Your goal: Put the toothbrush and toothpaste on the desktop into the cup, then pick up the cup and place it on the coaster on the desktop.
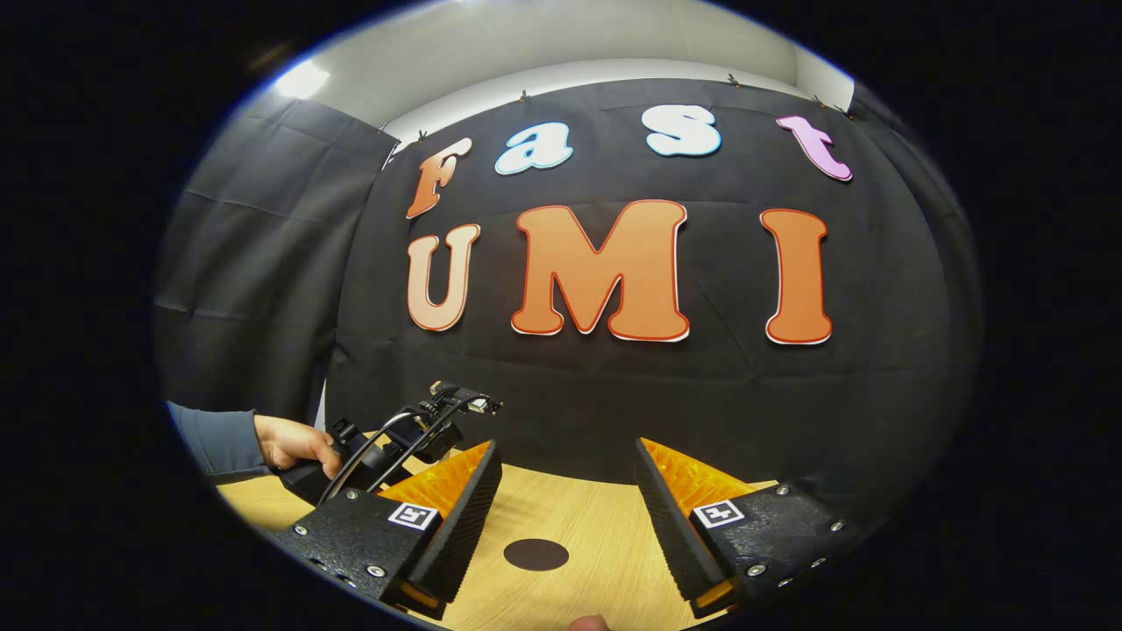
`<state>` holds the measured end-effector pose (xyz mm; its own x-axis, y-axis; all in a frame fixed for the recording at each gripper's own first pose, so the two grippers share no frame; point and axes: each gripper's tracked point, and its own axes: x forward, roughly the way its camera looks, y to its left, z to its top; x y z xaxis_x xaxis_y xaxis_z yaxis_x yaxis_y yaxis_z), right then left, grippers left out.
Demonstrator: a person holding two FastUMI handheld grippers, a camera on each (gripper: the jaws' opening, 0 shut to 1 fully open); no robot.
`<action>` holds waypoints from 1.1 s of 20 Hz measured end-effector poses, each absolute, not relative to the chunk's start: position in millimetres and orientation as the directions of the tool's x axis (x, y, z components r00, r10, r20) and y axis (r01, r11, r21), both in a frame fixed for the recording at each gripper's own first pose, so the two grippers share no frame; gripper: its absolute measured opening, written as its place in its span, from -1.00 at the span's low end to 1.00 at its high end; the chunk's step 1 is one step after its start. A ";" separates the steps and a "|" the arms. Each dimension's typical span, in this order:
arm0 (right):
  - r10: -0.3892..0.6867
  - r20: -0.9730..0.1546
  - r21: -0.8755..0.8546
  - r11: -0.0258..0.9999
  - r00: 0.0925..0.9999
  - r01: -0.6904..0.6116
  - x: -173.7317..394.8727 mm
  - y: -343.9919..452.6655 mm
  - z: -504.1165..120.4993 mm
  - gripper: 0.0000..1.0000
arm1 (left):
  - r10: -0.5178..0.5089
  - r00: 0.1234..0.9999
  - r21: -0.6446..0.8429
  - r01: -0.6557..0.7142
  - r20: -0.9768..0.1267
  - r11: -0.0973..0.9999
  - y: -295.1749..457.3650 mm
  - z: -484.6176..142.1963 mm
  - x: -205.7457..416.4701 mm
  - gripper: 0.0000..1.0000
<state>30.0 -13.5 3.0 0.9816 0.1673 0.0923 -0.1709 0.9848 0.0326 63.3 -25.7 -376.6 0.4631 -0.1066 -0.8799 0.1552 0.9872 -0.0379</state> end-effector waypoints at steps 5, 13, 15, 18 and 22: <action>0.154 0.087 0.050 0.986 0.984 -0.159 21.4 -27.6 1.0 0.82 | -0.060 0.425 -0.005 0.131 -0.903 0.991 -21.2 -394.4 66.3 0.77; 0.161 0.097 0.076 0.983 0.982 -0.169 11.9 -33.8 2.1 0.82 | -0.054 0.387 -0.015 0.103 -0.921 0.995 -24.9 -389.5 54.6 0.05; 0.156 0.095 0.074 0.984 0.983 -0.164 10.3 -36.3 1.4 0.82 | -0.053 0.381 -0.013 0.107 -0.923 0.994 -31.2 -393.1 57.8 -0.43; 0.152 0.102 0.074 0.984 0.983 -0.160 6.1 -40.6 2.3 0.82 | -0.060 0.393 -0.026 0.090 -0.917 0.996 -27.6 -391.9 55.9 -0.46; 0.142 0.096 0.085 0.985 0.985 -0.151 0.2 -48.3 -2.1 0.82 | -0.071 0.424 -0.041 0.080 -0.903 0.996 -29.7 -389.0 57.9 -0.53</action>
